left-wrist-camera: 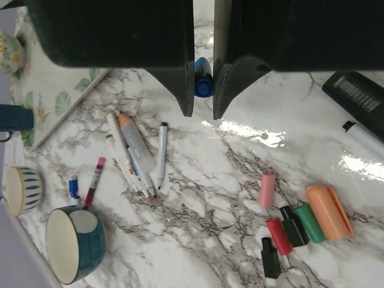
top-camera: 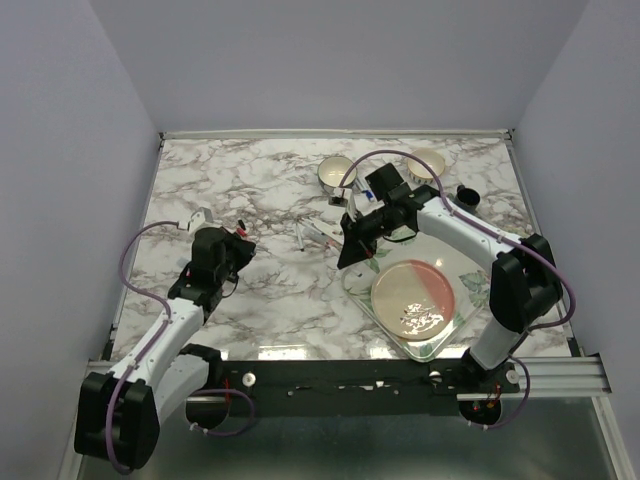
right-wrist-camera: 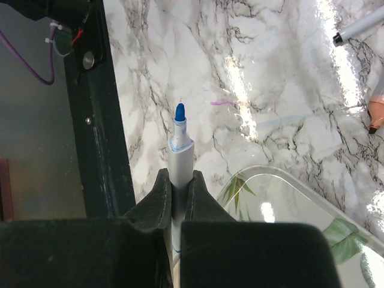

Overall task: Open the pen caps
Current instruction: Place the pen cap on the table with the left arm

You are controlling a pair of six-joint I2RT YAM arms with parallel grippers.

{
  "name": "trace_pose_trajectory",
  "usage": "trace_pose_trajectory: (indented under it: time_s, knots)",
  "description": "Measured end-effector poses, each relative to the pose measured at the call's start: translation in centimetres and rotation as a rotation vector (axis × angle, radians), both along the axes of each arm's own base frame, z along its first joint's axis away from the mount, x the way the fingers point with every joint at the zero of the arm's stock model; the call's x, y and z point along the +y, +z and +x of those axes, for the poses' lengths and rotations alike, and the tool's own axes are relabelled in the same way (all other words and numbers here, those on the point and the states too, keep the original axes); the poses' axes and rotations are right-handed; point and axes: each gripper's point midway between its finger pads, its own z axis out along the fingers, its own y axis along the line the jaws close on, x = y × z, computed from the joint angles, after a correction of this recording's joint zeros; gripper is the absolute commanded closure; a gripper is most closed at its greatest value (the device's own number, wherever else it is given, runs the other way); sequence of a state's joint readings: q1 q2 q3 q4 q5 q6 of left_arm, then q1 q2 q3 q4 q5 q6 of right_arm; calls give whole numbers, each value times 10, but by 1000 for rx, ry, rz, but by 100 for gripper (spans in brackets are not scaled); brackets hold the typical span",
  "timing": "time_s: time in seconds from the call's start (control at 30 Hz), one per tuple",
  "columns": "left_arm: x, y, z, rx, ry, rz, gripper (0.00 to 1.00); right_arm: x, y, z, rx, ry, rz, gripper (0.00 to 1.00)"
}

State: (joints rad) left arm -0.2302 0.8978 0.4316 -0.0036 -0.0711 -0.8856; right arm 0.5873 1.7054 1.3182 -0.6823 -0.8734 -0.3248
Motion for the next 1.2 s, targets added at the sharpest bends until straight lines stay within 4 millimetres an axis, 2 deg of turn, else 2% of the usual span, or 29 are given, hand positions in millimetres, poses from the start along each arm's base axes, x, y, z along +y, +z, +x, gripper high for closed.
trace_pose_trajectory:
  time_s: [0.23,0.37,0.67,0.87,1.2]
  knots:
    - [4,-39,-5,128,-21,81,100,-1,-1,1,-11,0,-6,99]
    - [8,-53,-2,184,-26,134,100,-1,-2,2,-13,-1,-8,99]
    - [22,-62,24,233,14,260,96,-2,-2,3,-12,-6,-9,99]
    - [34,-71,35,267,58,334,89,-3,-2,2,-9,-4,-13,99]
    - [42,-86,44,319,82,399,70,-4,-3,2,-7,-3,-15,99]
